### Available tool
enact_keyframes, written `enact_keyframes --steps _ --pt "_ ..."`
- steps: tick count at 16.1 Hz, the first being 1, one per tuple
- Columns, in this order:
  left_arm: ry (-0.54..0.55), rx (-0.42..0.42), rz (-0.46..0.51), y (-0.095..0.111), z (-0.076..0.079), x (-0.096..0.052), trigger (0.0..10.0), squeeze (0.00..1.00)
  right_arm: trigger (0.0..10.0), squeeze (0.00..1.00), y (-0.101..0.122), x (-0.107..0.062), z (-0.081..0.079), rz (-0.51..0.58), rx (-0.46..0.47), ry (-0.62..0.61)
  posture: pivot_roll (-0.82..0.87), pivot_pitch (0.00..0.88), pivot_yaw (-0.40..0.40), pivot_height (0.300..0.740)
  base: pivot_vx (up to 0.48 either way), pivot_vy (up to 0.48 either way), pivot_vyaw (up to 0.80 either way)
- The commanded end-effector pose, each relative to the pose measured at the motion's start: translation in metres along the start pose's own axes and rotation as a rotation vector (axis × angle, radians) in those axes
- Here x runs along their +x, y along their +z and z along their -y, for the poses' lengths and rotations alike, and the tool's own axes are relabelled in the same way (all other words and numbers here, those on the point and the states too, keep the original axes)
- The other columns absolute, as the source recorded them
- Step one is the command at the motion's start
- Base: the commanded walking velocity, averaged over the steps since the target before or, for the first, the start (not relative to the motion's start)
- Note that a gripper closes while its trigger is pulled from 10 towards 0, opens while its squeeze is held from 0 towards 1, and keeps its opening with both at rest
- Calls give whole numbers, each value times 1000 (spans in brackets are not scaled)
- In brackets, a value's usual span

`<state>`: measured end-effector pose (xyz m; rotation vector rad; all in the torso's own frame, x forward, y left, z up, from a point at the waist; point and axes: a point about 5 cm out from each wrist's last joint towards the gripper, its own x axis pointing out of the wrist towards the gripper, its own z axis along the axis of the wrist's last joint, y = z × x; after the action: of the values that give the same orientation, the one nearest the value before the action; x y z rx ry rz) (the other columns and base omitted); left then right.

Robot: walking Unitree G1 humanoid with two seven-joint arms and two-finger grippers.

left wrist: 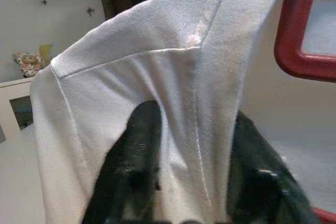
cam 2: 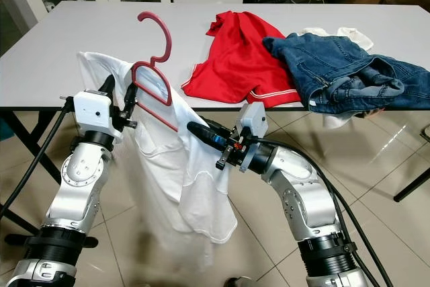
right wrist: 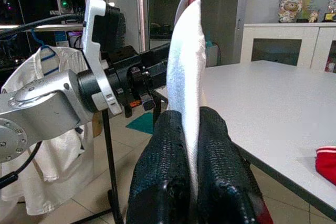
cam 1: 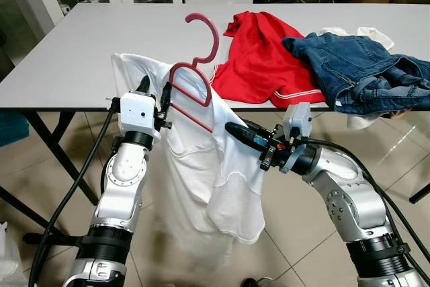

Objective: Hang hanger

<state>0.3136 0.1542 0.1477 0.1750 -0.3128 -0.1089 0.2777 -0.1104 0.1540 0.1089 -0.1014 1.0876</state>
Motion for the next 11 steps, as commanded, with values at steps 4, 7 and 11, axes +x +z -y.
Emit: enact_keyframes --steps 4,7,11 --pt "-11 1 -10 -3 -2 -3 0 0 10000 0 12 0 4 51 -45 -31 -46 0 36 740 0 0 0" --pt "-38 -2 -13 -4 2 -5 0 0 10000 0 8 0 5 36 -33 -38 -46 0 36 740 0 0 0" --pt "-46 -8 -11 -3 4 -4 0 0 10000 0 2 -2 24 12 -12 -187 -44 0 39 740 0 0 0"
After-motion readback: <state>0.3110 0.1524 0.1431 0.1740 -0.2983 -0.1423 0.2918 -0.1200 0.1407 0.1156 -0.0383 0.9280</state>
